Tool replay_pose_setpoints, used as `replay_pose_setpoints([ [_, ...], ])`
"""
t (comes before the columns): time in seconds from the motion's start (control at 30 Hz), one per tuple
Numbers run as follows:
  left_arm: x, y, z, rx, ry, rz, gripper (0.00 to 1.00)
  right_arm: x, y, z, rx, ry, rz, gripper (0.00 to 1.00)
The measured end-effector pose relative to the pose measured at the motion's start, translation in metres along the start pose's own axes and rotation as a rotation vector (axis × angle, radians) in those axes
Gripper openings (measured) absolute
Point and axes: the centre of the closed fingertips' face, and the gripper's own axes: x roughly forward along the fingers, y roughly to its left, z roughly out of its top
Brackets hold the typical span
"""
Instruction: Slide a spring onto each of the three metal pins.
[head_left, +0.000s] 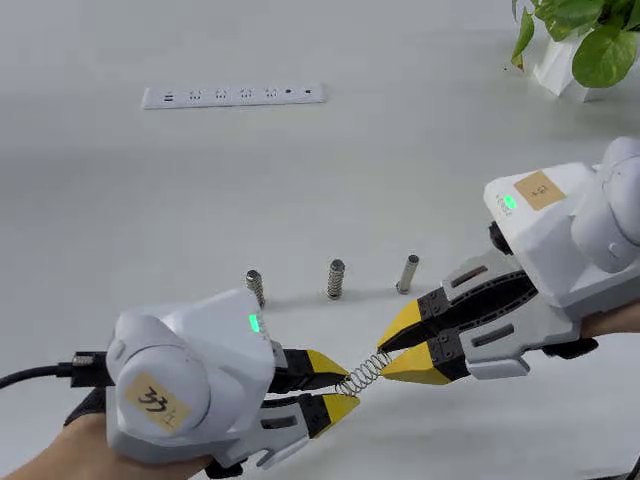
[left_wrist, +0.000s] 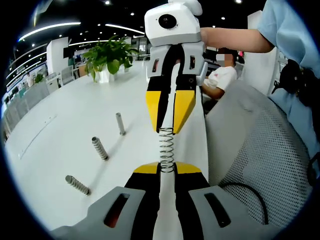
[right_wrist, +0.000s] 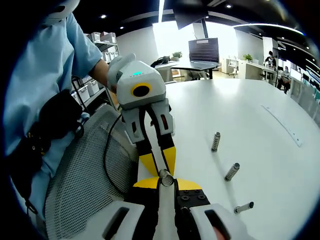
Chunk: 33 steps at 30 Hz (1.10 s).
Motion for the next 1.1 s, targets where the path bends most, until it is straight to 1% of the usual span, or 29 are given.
replay_pose_setpoints([
  [0.3, 0.0038, 0.0001, -0.0011, -0.002, 0.005, -0.003, 0.06, 0.0009, 0.0024, 0.0047, -0.033, 0.015, -0.003, 0.07],
  [0.63, 0.0043, -0.0008, -0.0002, -0.002, -0.001, -0.001, 0.06, -0.0014, 0.0012, 0.0024, -0.042, 0.032, -0.010, 0.08],
  [0.67, 0.0045, -0.0011, -0.0001, -0.001, -0.002, -0.002, 0.06, -0.0016, 0.0003, 0.0024, -0.043, 0.036, -0.016, 0.11],
  [0.73, 0.0046, -0.0021, 0.0004, 0.000, -0.004, -0.003, 0.06, -0.0021, -0.0031, 0.0026, -0.047, 0.045, -0.035, 0.26],
  [0.77, 0.0047, -0.0025, 0.0003, -0.001, -0.003, -0.003, 0.06, -0.0027, -0.0041, 0.0018, -0.055, 0.055, -0.039, 0.30],
  [0.8, 0.0047, -0.0028, 0.0006, 0.000, -0.004, -0.003, 0.06, -0.0032, -0.0043, 0.0009, -0.062, 0.066, -0.037, 0.32],
  [0.93, 0.0052, -0.0024, 0.0027, -0.003, -0.013, 0.001, 0.06, -0.0031, -0.0044, -0.0017, -0.094, 0.101, -0.027, 0.29],
  [1.1, 0.0067, -0.0026, 0.0077, -0.005, -0.028, 0.005, 0.06, -0.0005, -0.0011, -0.0037, -0.131, 0.143, 0.005, 0.25],
])
